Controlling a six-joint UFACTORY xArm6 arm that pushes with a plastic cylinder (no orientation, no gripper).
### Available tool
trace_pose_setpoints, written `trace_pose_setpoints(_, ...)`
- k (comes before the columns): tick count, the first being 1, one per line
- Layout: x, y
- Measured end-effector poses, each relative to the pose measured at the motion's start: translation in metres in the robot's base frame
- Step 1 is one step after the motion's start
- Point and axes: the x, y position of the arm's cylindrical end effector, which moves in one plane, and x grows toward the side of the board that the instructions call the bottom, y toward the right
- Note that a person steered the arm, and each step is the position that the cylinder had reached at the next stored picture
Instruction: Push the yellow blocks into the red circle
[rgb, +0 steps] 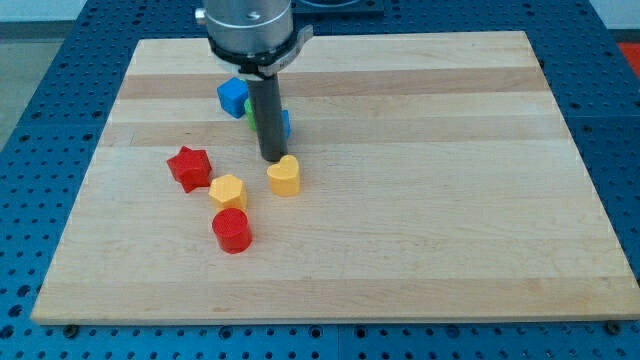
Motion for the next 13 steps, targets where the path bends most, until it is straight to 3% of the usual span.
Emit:
trace_pose_setpoints(1,0.020,0.055)
trace_pose_setpoints(2,0.059,0.035)
trace_pose_setpoints(3,0.057,0.000)
trace_pose_setpoints(4,0.045,0.034)
trace_pose_setpoints(5,0.026,0.021)
trace_pose_setpoints(6,0.003,-0.020)
trace_pose_setpoints(8,0.091,-0.049)
trace_pose_setpoints(10,-0.001,-0.003)
trace_pose_setpoints(11,-0.018,-0.078)
trace_pose_setpoints(13,0.049,-0.084)
